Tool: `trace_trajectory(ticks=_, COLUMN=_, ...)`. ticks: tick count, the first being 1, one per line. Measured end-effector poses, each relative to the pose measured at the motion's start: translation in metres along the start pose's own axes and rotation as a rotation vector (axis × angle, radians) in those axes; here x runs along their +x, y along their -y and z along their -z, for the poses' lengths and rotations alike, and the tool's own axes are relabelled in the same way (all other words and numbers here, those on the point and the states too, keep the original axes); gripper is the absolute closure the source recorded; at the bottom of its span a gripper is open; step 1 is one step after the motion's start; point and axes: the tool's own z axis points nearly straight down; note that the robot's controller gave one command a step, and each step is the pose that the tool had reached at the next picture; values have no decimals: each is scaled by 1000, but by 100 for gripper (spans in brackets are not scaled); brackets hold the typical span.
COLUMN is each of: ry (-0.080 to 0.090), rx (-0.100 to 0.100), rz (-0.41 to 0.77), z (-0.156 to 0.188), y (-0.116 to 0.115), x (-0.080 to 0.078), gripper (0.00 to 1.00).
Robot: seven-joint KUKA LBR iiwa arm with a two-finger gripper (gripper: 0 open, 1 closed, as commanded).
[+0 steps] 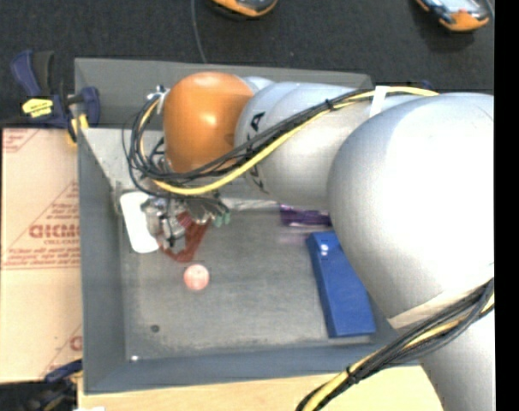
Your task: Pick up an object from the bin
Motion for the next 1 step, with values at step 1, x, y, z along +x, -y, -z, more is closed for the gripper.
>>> trace_trajectory(ticks=1, ry=0, rx=0, rz=-2, z=0, y=0, x=0, gripper=100)
